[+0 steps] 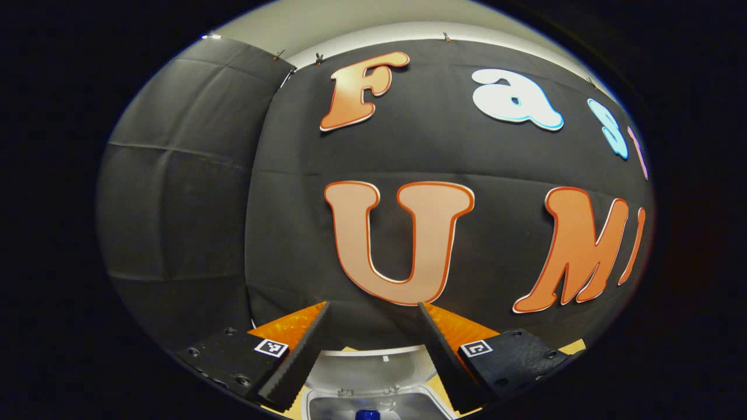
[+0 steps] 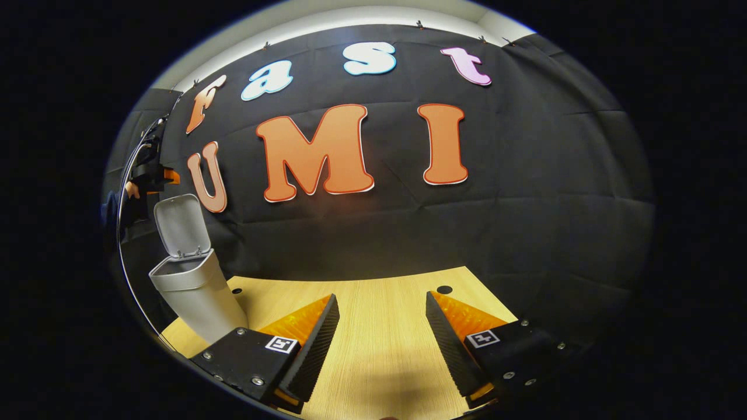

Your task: Press the lid of the desktop garbage bin to open it, pick up the crumpled paper on the desktop and throw it into the bin, then pick up the pop can on the desktop and drop it into the bin, and finally close the garbage bin lid.

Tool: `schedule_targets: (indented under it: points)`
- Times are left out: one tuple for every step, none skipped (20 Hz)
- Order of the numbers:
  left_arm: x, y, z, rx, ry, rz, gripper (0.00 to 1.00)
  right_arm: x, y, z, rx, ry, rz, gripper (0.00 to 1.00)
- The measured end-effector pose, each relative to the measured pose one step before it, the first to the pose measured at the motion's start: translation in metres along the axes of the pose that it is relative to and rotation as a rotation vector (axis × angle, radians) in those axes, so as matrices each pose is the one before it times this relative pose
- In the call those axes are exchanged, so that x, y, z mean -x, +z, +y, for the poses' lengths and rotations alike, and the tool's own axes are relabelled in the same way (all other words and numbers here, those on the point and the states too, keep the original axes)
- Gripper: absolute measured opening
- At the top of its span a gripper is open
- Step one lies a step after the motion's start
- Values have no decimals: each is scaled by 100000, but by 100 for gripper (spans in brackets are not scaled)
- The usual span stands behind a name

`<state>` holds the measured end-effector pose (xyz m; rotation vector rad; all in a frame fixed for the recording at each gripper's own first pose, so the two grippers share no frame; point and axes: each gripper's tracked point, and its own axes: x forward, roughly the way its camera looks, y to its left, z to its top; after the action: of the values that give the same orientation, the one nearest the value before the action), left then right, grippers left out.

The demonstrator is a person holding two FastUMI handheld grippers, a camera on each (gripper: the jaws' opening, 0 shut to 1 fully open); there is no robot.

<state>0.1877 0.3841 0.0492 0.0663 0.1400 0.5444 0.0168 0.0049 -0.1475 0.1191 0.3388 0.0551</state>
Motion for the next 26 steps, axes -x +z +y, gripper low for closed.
schedule_targets:
  points:
    - [-373,-550,101,0,-32,1306,91,13,26,-199,-59,-301,193,89]
    - [-248,-511,-30,-172,122,1272,91,-51,-109,-178,-51,-493,135,89]
    - [-248,-530,127,42,447,1147,91,-74,-39,41,-421,472,251,89]
    - [-238,-533,311,467,586,843,91,42,-6,138,-521,380,324,89]
    - [57,-440,223,-62,673,1321,91,-84,-128,38,-23,248,178,89]
    - [-199,369,-74,-1486,-694,-2043,92,-125,-110,141,563,258,149,89]
    - [-44,-168,-274,-688,-268,950,92,-10,-157,-58,761,33,200,89]
    - [65,-401,-64,-2282,500,1097,91,-105,-103,127,350,349,402,89]
    - [-118,-66,-15,-1848,174,252,92,-141,-26,136,-107,97,286,89]
    - [-25,81,-128,-11,156,-127,92,-106,48,159,-477,628,187,89]
    - [38,-74,35,177,72,548,92,-79,-91,171,-51,209,147,89]
    - [121,114,42,116,-119,92,92,-119,-73,51,363,169,80,89]
    - [271,-187,-183,-609,-359,1046,92,-60,-158,84,258,240,314,89]
    - [-25,-20,-6,51,-306,423,92,-121,-80,67,59,34,332,89]
    - [200,-126,-95,-101,-419,1026,92,-119,-52,158,-352,534,266,89]
    - [239,13,13,101,-455,381,92,-153,14,127,-223,173,62,89]
    - [322,-202,-29,396,-422,1228,92,-102,-44,113,33,519,-30,89]
    - [328,-169,-132,138,-581,621,92,-95,3,141,232,415,71,89]
    - [498,-290,-186,368,-563,852,92,-229,-109,159,211,320,189,89]
    - [455,-246,-162,485,-561,176,92,-95,-106,202,-149,672,370,89]
    - [440,-278,-151,-186,-634,536,92,-65,-49,153,-224,540,230,89]
    - [360,-856,-363,589,-1413,2205,92,-113,-88,197,-165,771,330,89]
    - [187,-1795,-579,1822,-2226,4777,92,-214,-144,235,62,416,126,89]
    - [82,-2185,-440,1193,-1181,5750,94,-51,-18,210,62,574,104,89]
    - [-259,-1963,-132,-109,-300,3502,93,49,40,123,-97,691,60,89]
    - [-337,-1594,60,-892,946,1358,94,-67,-8,13,4,171,-94,89]
